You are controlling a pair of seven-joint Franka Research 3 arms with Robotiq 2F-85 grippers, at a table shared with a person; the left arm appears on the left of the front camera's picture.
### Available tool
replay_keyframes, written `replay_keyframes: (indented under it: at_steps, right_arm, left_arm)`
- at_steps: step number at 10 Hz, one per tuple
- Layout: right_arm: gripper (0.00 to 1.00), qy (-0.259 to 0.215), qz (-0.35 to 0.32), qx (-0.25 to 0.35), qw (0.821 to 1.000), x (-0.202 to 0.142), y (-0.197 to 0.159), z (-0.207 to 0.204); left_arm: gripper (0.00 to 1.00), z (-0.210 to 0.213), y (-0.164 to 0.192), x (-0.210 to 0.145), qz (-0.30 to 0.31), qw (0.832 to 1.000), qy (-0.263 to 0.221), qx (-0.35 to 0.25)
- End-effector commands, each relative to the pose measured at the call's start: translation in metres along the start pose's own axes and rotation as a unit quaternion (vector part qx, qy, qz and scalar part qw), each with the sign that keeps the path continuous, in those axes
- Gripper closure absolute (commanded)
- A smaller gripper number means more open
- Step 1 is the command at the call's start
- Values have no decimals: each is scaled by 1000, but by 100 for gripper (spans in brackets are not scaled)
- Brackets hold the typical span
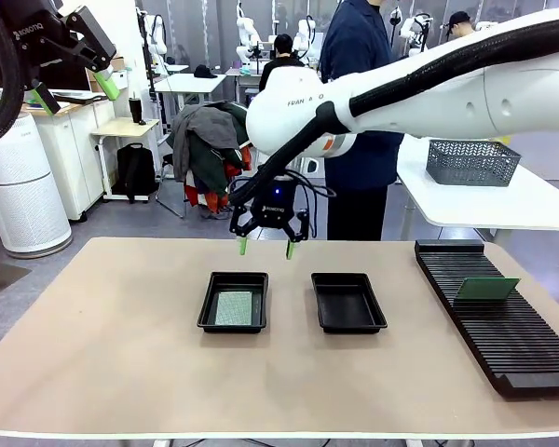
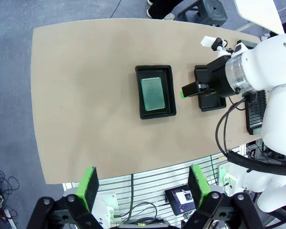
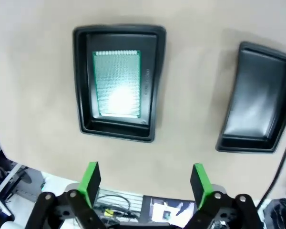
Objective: Inspect and transfer BCBs to ESD trays.
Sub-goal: Pick up the Blank PCB from the PCB Rack and place it in the left ESD tray.
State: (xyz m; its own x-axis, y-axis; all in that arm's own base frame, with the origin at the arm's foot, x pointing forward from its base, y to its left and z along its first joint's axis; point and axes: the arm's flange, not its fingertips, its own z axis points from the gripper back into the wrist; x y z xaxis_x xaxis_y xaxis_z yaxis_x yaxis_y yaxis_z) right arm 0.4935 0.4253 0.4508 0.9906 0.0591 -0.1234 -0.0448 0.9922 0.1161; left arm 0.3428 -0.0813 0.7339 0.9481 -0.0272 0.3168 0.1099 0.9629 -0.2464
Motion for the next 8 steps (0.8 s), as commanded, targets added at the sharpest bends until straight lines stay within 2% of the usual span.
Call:
replay_keyframes:
  at_steps: [1,4,5,8]
  right_arm:
    - [0,-8,-13,-33,999,1,4,11]
    - [0,-15,-23,-39,999,6,1,14]
    - [0,-5,0,-21,1000,1,-2,15]
    - [0,-5,0,-21,1000,1,-2,15]
  left_arm:
    - [0,-1,1,0,1,1000,1,0]
    - [0,-1,1,0,1,1000,1,0]
    - [0,-1,1,0,1,1000,1,0]
    - [0,-1,1,0,1,1000,1,0]
